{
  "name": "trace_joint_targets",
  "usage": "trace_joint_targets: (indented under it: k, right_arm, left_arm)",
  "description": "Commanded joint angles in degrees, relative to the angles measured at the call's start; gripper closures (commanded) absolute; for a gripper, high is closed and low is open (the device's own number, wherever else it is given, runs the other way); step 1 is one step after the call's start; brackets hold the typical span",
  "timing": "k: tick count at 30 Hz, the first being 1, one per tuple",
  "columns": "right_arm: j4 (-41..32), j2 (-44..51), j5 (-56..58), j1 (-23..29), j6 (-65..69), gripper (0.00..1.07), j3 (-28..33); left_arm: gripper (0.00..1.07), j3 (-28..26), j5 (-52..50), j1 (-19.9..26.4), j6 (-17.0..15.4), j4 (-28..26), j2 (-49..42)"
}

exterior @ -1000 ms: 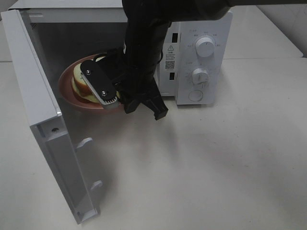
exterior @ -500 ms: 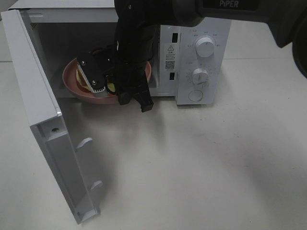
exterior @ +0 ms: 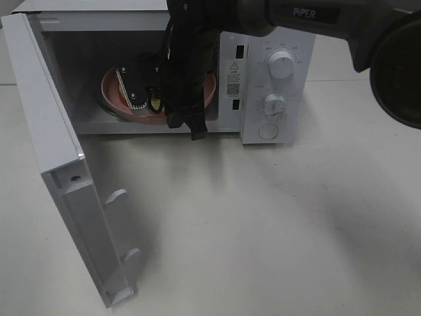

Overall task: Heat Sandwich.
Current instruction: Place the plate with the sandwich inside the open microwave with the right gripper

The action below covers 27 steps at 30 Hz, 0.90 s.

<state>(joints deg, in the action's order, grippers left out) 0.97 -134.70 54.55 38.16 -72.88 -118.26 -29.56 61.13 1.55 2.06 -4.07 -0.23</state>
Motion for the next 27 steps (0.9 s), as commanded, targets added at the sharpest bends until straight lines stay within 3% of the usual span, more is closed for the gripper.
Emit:
trace_joint_targets:
  k: [1, 11, 27]
  right_arm:
    - [0.1, -0.5, -2.7, -0.6, 0.5, 1.07, -1.6]
    - [-0.2, -4.2, -5.5, -1.7, 0.5, 1.07, -7.0]
    - [-1.4, -4.9, -8.7, -2.8, 0.5, 1.07, -7.3]
  left_arm:
    - [0.09, 0.0, 0.1, 0.1, -0.3, 0.1, -1.1]
    - [0.09, 0.0, 0.1, 0.1, -0.3, 0.1, -1.1]
    - [0.09, 0.0, 0.1, 0.1, -0.3, 0.1, -1.1]
